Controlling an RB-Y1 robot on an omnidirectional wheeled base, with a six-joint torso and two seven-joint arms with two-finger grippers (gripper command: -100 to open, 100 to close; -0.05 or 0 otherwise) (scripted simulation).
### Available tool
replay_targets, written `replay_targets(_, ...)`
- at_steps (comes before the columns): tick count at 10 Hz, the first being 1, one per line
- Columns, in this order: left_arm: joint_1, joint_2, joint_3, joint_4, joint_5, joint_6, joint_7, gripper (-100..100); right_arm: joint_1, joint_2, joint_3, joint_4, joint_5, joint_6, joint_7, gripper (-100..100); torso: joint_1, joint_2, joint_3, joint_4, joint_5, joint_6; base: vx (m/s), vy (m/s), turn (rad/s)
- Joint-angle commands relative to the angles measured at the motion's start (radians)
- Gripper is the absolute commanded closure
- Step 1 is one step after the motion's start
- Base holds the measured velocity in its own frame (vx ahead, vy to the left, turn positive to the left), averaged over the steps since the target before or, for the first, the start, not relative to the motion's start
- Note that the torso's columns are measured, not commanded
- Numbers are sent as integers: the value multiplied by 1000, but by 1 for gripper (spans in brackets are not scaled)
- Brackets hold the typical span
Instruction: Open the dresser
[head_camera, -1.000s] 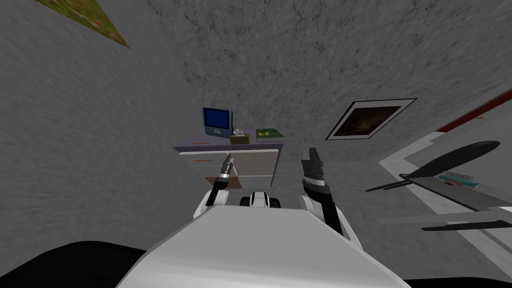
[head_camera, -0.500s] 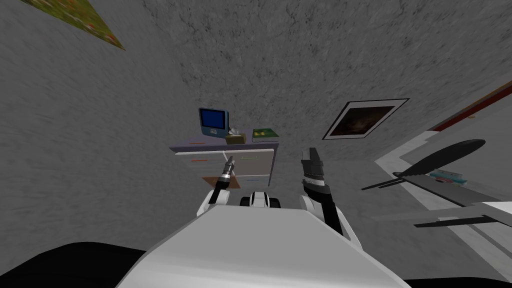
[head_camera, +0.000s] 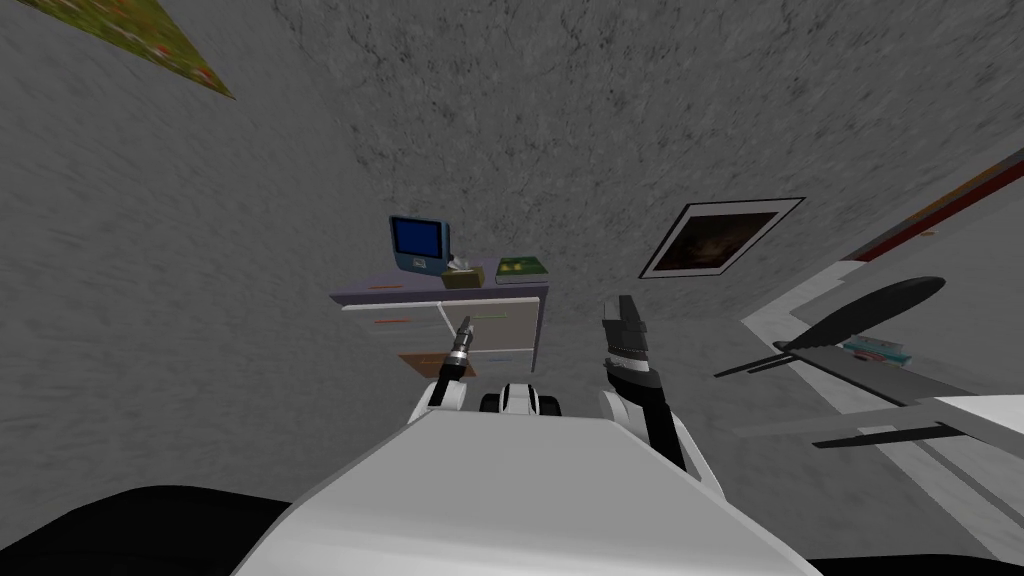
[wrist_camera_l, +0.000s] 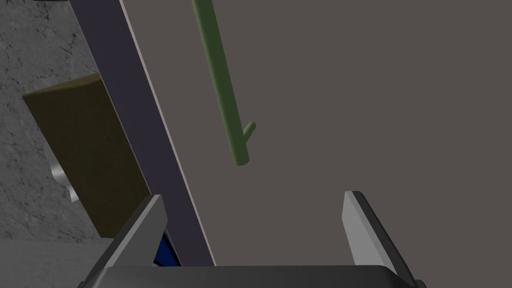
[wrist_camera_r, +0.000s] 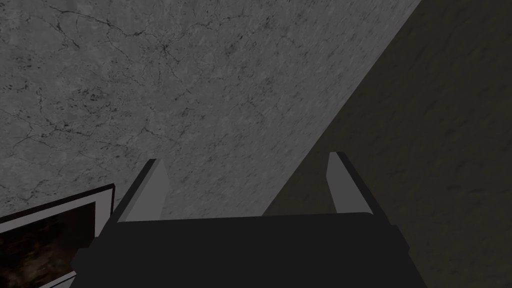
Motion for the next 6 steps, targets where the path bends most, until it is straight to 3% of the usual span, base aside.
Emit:
replay_targets(1, -4, -55, -3, 23, -4, 4, -4, -100, 0, 0, 0, 0, 0, 0, 0, 0, 1, -1, 0, 0, 0, 0, -1, -32, -8)
replay_targets(2, -5, -76, -3, 27, -4, 5, -4, -100, 0, 0, 0, 0, 0, 0, 0, 0, 2, -1, -1, 0, 1, 0, 0, -23, -6)
replay_targets(5, 3, -64, -4, -19, -5, 42, -4, -100, 0, 0, 0, 0, 0, 0, 0, 0, 1, -3, -2, -1, 0, 0, 47, 5, -14)
replay_targets(6, 0, -65, -3, -9, -5, 32, -4, -100, 0, 0, 0, 0, 0, 0, 0, 0, 0, -4, -3, -1, 0, 0, 41, 10, -2)
